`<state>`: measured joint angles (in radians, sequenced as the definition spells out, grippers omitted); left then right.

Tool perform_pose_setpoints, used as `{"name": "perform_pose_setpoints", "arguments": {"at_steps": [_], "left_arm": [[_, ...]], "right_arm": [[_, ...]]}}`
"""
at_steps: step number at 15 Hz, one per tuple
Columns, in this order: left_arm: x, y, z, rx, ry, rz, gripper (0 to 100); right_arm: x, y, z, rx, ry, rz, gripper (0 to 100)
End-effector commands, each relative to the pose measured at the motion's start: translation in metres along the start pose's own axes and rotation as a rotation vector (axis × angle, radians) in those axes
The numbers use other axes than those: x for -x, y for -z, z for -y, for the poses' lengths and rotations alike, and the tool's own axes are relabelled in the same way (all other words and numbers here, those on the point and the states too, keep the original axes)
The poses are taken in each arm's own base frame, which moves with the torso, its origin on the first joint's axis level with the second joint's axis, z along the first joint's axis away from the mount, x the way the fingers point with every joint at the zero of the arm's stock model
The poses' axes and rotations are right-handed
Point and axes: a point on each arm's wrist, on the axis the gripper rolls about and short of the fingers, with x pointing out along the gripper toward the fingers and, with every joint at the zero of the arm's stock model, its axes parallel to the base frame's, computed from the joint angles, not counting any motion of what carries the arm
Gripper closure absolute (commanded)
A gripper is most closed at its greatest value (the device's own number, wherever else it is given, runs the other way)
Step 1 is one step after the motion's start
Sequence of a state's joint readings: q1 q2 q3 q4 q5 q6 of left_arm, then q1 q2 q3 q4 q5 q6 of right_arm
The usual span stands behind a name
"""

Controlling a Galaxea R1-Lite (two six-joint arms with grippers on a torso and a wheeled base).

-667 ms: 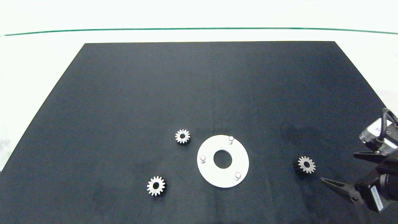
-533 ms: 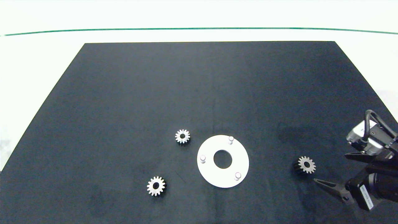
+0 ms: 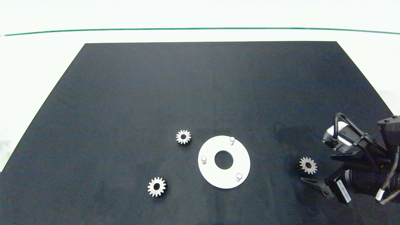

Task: Install three planetary gears onto the carrier pins

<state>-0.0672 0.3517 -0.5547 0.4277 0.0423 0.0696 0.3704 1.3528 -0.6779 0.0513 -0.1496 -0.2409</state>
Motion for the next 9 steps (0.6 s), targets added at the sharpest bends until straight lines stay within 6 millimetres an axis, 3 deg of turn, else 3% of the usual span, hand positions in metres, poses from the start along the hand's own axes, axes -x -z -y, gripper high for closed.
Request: {"name": "perform_pose_setpoints", "arguments": {"at_steps": [1,9], "left_arm": [[0.0014,-0.0006,0.0000,0.000,-0.004,0.005,0],[0.0072,-0.0010,-0.0005,-0.001,0.002,0.010,0]], "right_arm": [[-0.0157,0.0007,-0.0028,0.007,-0.013,-0.052,5],[-0.0207,-0.0092,-0.0012,0.006,-0.014,-0.044,20]]}}
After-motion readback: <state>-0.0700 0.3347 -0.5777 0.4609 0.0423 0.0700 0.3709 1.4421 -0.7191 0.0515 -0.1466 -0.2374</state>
